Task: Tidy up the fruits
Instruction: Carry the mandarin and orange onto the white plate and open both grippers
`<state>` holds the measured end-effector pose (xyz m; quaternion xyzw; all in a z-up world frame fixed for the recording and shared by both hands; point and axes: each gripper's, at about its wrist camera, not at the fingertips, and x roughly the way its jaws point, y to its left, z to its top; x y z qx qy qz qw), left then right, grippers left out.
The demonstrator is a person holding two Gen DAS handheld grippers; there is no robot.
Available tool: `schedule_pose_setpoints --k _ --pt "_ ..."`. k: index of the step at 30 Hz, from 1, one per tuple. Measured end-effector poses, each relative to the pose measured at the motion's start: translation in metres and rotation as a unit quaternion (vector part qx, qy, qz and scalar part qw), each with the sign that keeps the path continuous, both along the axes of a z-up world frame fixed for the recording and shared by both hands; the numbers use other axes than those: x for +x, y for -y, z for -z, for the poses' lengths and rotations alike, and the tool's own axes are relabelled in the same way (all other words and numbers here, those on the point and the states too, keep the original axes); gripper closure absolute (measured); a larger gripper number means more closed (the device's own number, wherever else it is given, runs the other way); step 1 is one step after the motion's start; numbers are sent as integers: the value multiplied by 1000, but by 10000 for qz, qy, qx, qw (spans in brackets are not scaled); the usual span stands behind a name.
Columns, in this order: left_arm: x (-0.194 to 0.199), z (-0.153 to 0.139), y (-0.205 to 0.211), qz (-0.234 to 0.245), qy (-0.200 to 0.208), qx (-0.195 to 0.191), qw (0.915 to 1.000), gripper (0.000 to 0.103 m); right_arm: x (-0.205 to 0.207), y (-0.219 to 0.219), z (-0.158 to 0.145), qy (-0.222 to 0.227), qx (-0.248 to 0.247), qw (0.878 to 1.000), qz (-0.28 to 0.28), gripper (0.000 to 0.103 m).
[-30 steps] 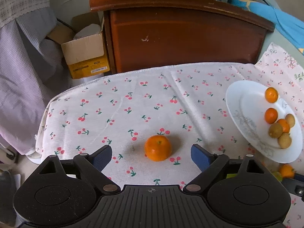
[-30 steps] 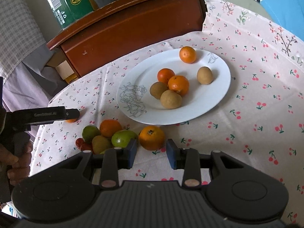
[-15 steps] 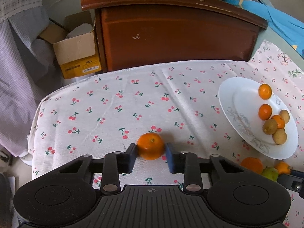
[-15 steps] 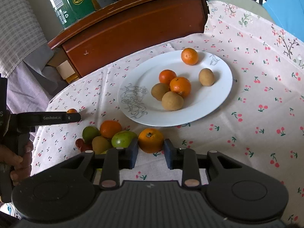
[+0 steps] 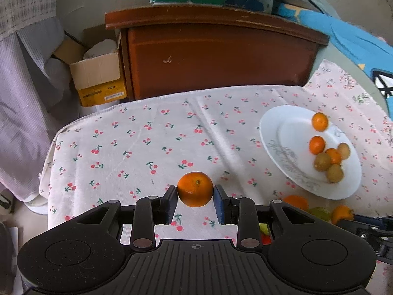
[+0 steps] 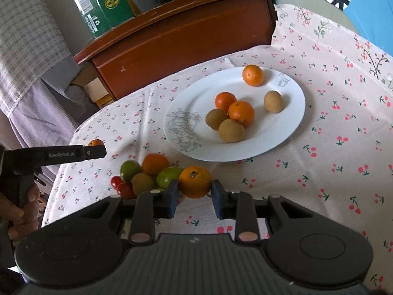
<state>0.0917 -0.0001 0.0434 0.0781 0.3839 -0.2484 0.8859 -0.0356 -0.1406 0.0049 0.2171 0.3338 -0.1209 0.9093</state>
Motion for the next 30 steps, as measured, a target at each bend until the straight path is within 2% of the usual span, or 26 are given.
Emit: schedule_pose_setpoints --k 9,19,30 --pt "-30 -16 1 72 168 -52 9998 74 -7 -3 -6 100 -9 9998 -168 74" --pt "-57 -29 11 146 166 -156 9996 74 -14 -2 -15 239 -41 9995 -203 74" --pt "-68 -56 35 407 380 -463 9974 74 -21 16 -51 696 -52 9976 -19 74"
